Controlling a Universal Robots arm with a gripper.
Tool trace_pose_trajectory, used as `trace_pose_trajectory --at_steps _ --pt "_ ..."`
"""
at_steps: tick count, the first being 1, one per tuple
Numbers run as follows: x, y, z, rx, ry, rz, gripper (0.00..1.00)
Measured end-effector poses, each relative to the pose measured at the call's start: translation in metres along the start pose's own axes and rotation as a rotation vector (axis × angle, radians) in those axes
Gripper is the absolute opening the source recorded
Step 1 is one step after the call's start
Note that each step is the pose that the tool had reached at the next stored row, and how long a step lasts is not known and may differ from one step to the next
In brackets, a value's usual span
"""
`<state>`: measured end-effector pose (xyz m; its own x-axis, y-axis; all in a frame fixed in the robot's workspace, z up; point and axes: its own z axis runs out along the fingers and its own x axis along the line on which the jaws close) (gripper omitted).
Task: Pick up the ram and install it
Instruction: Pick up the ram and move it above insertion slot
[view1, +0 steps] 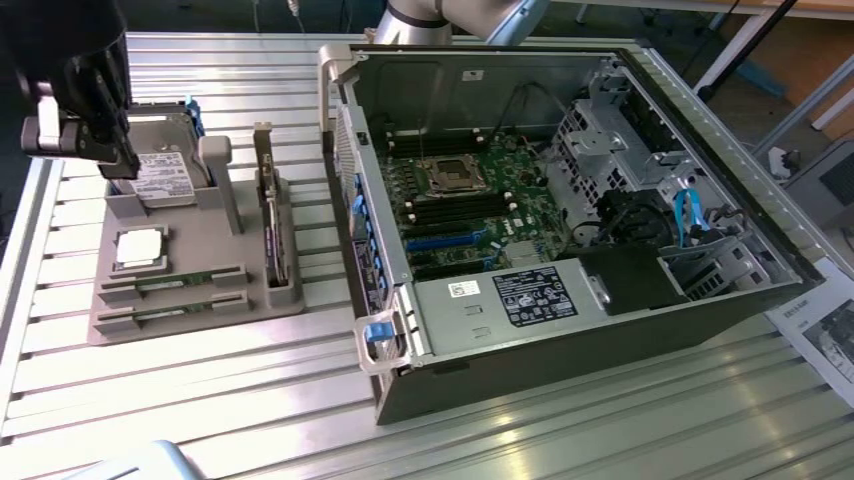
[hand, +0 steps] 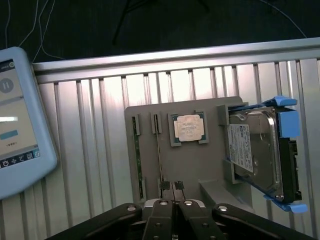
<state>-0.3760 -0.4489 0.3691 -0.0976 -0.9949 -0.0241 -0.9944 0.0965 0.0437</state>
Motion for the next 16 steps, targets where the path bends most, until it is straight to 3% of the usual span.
trace_pose_trajectory --at_steps 6,13,16 --pt "0.0033 -0.0007 0.0105 -0.0002 0.0003 -0.006 0.10" --pt "0.0033 -0.0008 0.0106 -0.0002 0.0004 -0.007 0.10" --pt "0.0033 -0.0007 0.0106 -0.0002 0.0004 -0.007 0.16"
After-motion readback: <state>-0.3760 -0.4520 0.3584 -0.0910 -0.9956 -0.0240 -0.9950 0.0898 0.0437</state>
